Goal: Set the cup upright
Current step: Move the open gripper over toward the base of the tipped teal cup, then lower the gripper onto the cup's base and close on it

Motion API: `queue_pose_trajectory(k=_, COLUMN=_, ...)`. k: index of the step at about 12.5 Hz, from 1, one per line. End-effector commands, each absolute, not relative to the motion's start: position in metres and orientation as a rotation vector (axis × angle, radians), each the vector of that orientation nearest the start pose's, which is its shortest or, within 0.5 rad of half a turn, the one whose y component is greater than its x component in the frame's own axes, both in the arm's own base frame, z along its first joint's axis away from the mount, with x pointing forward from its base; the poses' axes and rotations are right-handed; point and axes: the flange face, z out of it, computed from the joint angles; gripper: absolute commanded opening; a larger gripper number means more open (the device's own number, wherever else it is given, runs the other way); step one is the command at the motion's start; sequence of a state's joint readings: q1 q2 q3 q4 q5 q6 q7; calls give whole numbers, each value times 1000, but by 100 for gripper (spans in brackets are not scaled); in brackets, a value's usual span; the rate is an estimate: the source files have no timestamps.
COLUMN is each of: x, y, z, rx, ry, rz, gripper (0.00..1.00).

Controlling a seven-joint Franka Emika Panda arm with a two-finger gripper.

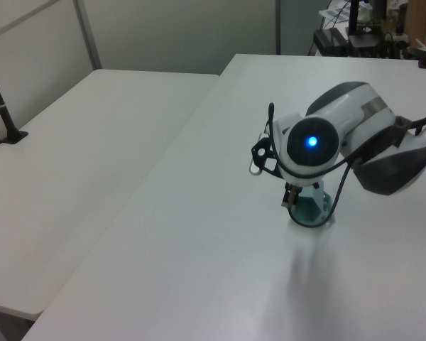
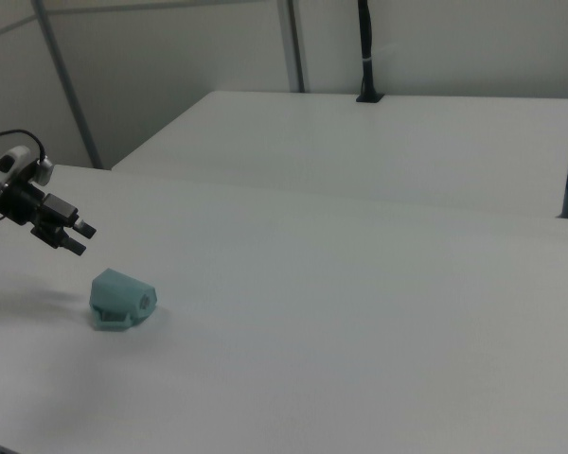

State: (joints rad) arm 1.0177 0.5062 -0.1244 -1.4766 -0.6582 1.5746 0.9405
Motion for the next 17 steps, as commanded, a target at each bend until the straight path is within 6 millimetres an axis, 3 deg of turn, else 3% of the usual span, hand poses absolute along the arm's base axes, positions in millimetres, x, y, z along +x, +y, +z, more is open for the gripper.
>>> queue_pose_trajectory(k=1, x=448, y=487, z=363, rx=2311, ry=106, rz=410, gripper=100)
queue_pose_trajectory(k=8, x=440, y=468, z=302, rx=2223, ry=101, rz=368, gripper=100)
queue_pose_trajectory(k=12, x=443, y=458, z=283, rx=2210, ry=109, rz=352, gripper=97)
queue_pose_trajectory(k=15, x=447, y=449, z=273, rx=2186, ry=120, rz=354, gripper=78)
queue_pose_trajectory(k=16, x=448, y=451, z=272, rx=2199, ry=130, rz=365, gripper=66)
queue_pose_trajectory(k=17, x=448, y=448, z=266, rx=2189, ry=137, rz=360, gripper=45)
